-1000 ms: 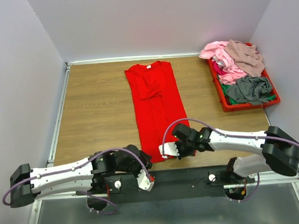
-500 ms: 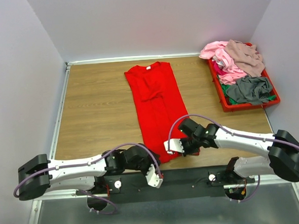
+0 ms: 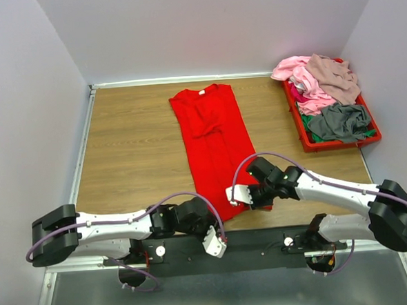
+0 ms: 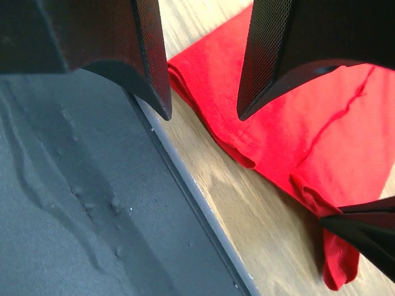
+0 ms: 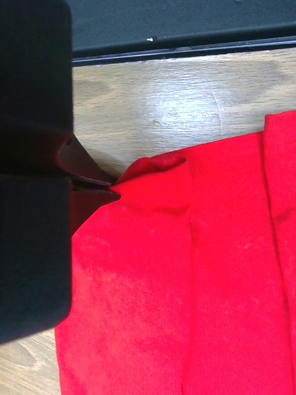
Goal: Fold and stack the t-shirts
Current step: Fold the tshirt
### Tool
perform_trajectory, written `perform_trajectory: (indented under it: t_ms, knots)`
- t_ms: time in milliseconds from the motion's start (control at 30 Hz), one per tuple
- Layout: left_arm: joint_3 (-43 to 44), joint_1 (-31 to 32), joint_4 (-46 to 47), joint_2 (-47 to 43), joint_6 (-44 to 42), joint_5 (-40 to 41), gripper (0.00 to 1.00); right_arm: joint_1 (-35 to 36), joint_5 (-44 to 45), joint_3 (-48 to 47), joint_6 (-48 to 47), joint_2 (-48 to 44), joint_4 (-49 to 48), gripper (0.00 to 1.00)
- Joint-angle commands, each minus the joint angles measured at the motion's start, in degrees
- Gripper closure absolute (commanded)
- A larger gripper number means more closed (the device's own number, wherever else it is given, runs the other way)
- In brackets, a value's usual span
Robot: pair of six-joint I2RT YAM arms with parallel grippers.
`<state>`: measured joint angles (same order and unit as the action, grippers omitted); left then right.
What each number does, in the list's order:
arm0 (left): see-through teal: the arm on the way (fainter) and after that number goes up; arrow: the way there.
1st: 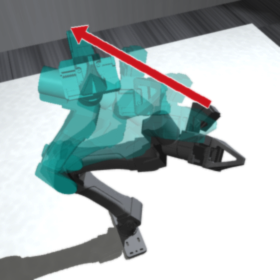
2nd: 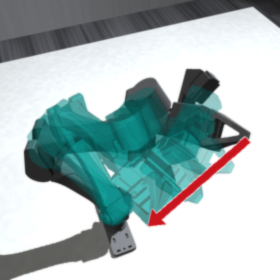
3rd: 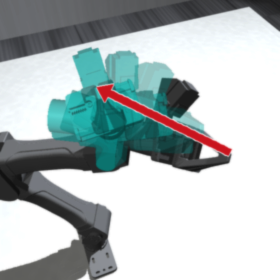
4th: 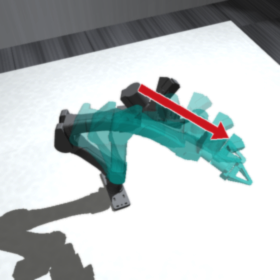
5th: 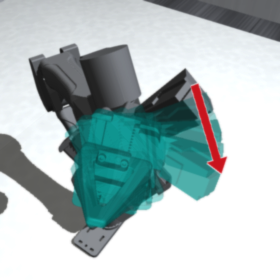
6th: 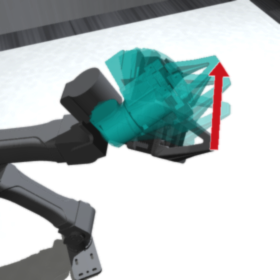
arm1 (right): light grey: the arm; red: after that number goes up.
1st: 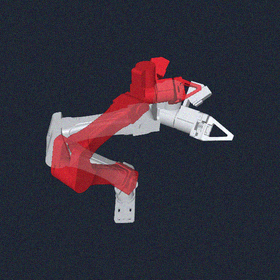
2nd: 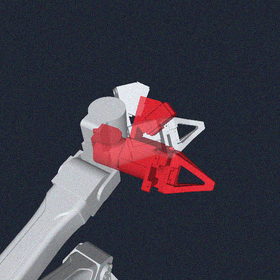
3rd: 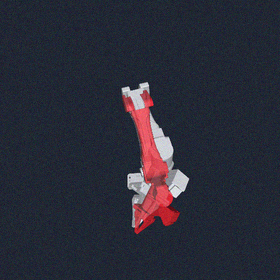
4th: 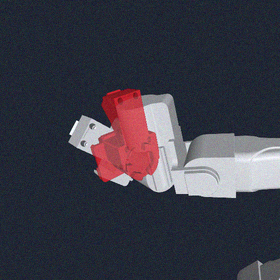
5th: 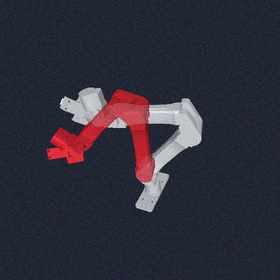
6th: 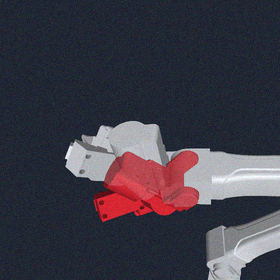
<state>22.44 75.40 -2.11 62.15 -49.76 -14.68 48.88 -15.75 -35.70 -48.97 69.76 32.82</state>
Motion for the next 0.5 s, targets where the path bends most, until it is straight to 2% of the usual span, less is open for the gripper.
perform_trajectory:
  t_ms: [0, 100, 233, 467]
  knots:
    - [0.2, 0.4, 4.5, 1.0, 5.6, 1.9, 0.43, -0.6, -1.8, 0.0, -0.6, -1.4, 0.9, 1.00]
    - [1.2, 0.5, 5.9, 2.4, 10.0, 6.1, 0.43, -1.0, -2.0, -0.1, -0.5, -2.0, 1.0, 1.00]
    - [3.5, 0.5, 5.3, 5.3, 12.8, 7.4, 0.43, -1.4, -2.1, -0.1, -0.6, -2.7, 1.0, 0.99]
    - [11.1, 0.5, 2.2, 10.0, 18.4, 11.8, 0.49, -1.9, -2.1, -0.1, -0.6, -3.8, 1.1, 0.99]
